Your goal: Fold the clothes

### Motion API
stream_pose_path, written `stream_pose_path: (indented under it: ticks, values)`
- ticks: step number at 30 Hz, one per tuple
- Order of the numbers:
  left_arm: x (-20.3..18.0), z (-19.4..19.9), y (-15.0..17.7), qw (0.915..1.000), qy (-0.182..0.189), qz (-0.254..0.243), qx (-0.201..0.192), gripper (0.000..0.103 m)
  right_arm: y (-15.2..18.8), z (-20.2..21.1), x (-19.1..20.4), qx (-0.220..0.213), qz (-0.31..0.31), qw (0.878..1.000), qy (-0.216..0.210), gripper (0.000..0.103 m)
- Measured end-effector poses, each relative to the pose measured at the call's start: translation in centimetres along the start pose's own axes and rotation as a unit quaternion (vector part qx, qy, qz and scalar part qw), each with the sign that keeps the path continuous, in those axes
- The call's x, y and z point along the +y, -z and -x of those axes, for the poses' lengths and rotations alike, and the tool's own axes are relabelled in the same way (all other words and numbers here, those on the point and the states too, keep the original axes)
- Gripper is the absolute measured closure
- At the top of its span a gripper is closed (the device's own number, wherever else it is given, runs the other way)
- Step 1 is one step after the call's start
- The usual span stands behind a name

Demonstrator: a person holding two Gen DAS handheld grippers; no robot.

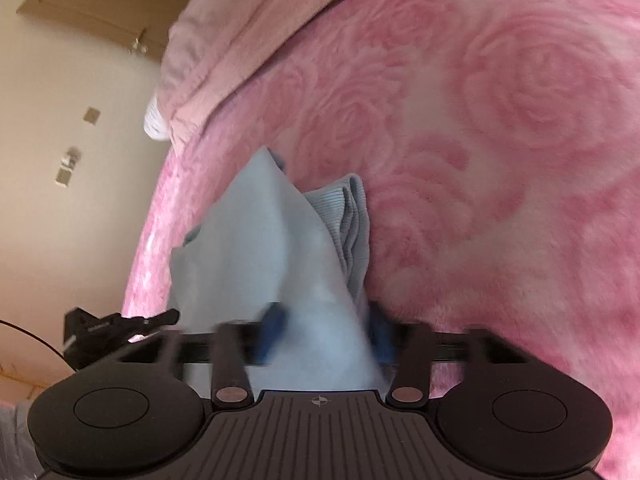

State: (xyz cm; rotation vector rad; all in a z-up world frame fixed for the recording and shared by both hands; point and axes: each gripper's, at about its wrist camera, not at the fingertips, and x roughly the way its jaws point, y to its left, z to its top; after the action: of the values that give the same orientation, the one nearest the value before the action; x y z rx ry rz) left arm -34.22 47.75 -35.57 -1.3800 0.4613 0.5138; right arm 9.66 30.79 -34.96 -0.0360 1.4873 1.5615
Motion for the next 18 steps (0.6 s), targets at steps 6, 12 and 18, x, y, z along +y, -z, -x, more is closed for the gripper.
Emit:
stream_pose_path:
  ticks: [6,12,18]
  values:
    - [-0.7,1.7,-0.3,0.9996,0.013,-0.026,0.0,0.09,0.8,-0.1,1.8,-0.013,-0.008,1.0,0.018,0.088]
    - [0.2,7.1,-4.0,0.9991,0.021,-0.037,0.002,0.09,3.7,-0.2,8.1,-0.046,-0.038,0.998,0.014,0.088]
    - [5.2,15.9,-11.3,0.999,0.009,-0.04,0.016,0.09,6.4,-6.8,17.2,-0.058,-0.069,0.996,0.002,0.088]
